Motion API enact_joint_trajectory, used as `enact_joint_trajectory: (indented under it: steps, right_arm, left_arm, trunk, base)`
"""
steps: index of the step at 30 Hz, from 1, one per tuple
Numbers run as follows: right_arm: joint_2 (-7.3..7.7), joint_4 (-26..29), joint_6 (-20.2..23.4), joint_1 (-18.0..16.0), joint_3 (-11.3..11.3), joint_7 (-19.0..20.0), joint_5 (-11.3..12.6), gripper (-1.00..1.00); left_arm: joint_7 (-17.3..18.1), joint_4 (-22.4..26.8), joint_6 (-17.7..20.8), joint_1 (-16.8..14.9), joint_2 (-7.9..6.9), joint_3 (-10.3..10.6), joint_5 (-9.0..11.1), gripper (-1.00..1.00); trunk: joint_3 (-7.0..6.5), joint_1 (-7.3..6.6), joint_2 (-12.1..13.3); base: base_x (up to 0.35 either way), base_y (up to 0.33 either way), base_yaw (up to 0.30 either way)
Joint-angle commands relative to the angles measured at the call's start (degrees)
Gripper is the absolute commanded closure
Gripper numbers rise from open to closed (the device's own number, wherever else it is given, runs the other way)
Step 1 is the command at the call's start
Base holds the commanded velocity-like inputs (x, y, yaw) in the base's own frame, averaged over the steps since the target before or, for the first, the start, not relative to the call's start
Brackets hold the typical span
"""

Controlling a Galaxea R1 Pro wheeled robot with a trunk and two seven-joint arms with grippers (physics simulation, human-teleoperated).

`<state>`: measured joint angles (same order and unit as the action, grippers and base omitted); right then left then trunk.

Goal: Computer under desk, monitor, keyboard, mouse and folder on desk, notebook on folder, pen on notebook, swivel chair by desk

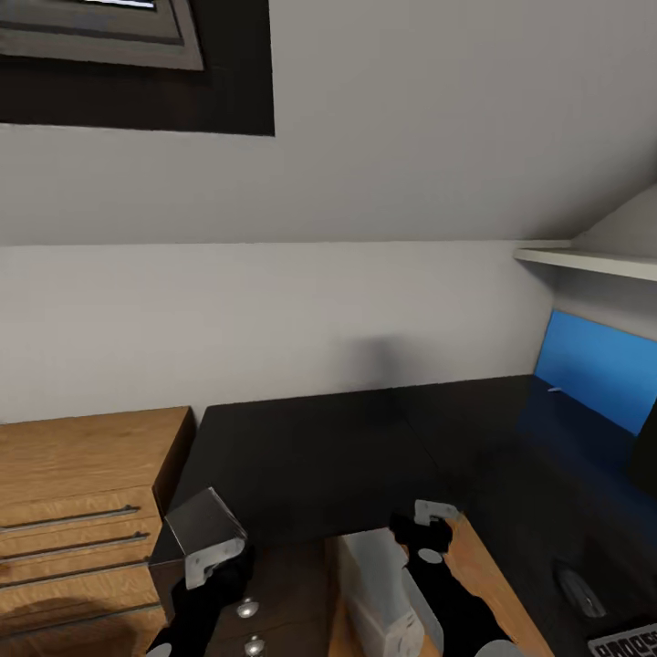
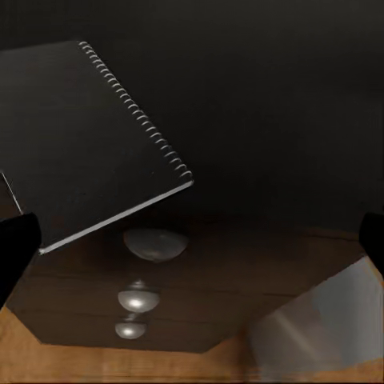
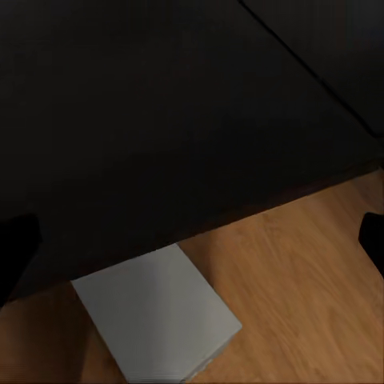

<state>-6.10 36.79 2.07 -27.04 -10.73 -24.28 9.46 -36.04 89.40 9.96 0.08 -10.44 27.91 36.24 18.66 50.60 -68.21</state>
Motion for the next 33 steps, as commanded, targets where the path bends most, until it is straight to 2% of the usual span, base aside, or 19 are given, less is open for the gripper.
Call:
enact_joint_trajectory:
  steps: [1, 3, 5, 7, 11, 12, 14, 15, 16, 19, 22, 23, 26, 33]
  right_arm:
    - [-0.19, -0.8, -0.7, 0.0, -0.4, -0.9, 0.3, -1.00]
    - [-1.24, -6.6, -6.5, 0.1, -0.6, -2.0, -0.1, -1.00]
    - [-1.88, -11.4, -11.1, 0.1, -0.7, -2.3, -0.2, -1.00]
    - [-2.79, -20.0, -19.1, 0.1, -1.0, -2.5, -0.4, -1.00]
    - [-3.07, -28.0, -24.2, 0.1, -0.9, -2.5, -0.4, -1.00]
    - [-3.07, -28.8, -24.7, 0.1, -0.9, -2.5, -0.4, -1.00]
    - [-2.96, -32.8, -27.4, 0.1, -0.8, -2.3, -0.2, -1.00]
    - [-2.92, -33.5, -27.9, 0.1, -0.8, -2.3, -0.2, -1.00]
    - [-2.77, -35.8, -29.4, 0.2, -0.7, -2.0, -0.1, -1.00]
    - [-2.43, -37.0, -30.1, 0.3, -0.6, 0.6, -0.1, -1.00]
    - [-2.13, -37.3, -30.3, 0.3, -0.6, 3.8, -0.1, -1.00]
    - [-1.71, -37.5, -30.4, 0.5, -0.6, 8.6, -0.1, -1.00]
    - [-1.43, -37.6, -30.5, 1.2, -0.6, 12.4, -0.2, -1.00]
    - [-0.71, -37.5, -31.0, 1.4, -0.5, 13.3, 0.5, -1.00]
  left_arm:
    - [-0.4, -0.3, 0.1, 0.5, -0.16, 0.1, 0.2, -1.00]
    - [-0.4, -3.7, -2.1, 2.9, -0.48, 0.1, 0.1, -1.00]
    - [-0.3, -6.5, -5.2, 3.5, -0.54, 0.4, 0.0, -1.00]
    - [-0.2, -12.6, -12.3, 4.2, -0.77, 3.4, 0.1, -1.00]
    - [-0.2, -22.8, -19.1, 4.7, -0.95, 7.2, 0.2, -1.00]
    - [-0.2, -24.1, -20.1, 4.7, -0.94, 7.5, 0.2, -1.00]
    - [-0.1, -29.9, -24.6, 4.7, -0.73, 8.3, 0.2, -1.00]
    - [-0.1, -30.9, -25.1, 4.7, -0.68, 8.4, 0.2, -1.00]
    - [-0.1, -35.1, -26.4, 4.7, -0.34, 8.7, 0.2, -1.00]
    - [-0.1, -39.8, -27.0, 4.8, 0.59, 8.8, 0.2, -1.00]
    - [0.0, -42.4, -27.2, 4.8, 1.37, 8.8, 0.2, -1.00]
    - [0.0, -45.4, -27.4, 4.8, 2.83, 8.8, 0.2, -1.00]
    - [0.1, -48.3, -27.5, 4.8, 4.61, 8.8, 0.2, -1.00]
    - [0.1, -49.0, -27.5, 4.8, 4.91, 8.5, 0.3, -1.00]
  trunk:
    - [0.05, 0.01, 0.0]
    - [0.05, 0.01, 0.0]
    - [0.05, 0.01, 0.0]
    - [0.05, 0.01, 0.0]
    - [0.05, 0.01, 0.0]
    - [0.05, 0.01, 0.0]
    - [0.05, 0.01, 0.0]
    - [0.05, 0.01, 0.0]
    - [0.05, 0.01, 0.0]
    - [0.05, 0.01, 0.0]
    - [0.05, 0.01, 0.0]
    - [0.05, 0.01, 0.0]
    - [0.05, 0.01, 0.0]
    - [0.05, 0.01, 0.0]
  base:
    - [0.000, 0.000, 0.280]
    - [0.000, 0.000, 0.280]
    - [0.000, 0.000, 0.280]
    - [0.000, 0.000, 0.280]
    - [0.000, 0.000, 0.280]
    - [0.000, 0.000, 0.280]
    - [0.000, 0.000, 0.280]
    - [0.000, 0.000, 0.280]
    - [0.000, 0.000, 0.219]
    - [0.000, 0.000, 0.119]
    - [0.000, 0.000, 0.044]
    - [0.000, 0.000, 0.015]
    - [0.000, 0.000, 0.007]
    - [0.000, 0.000, 0.001]
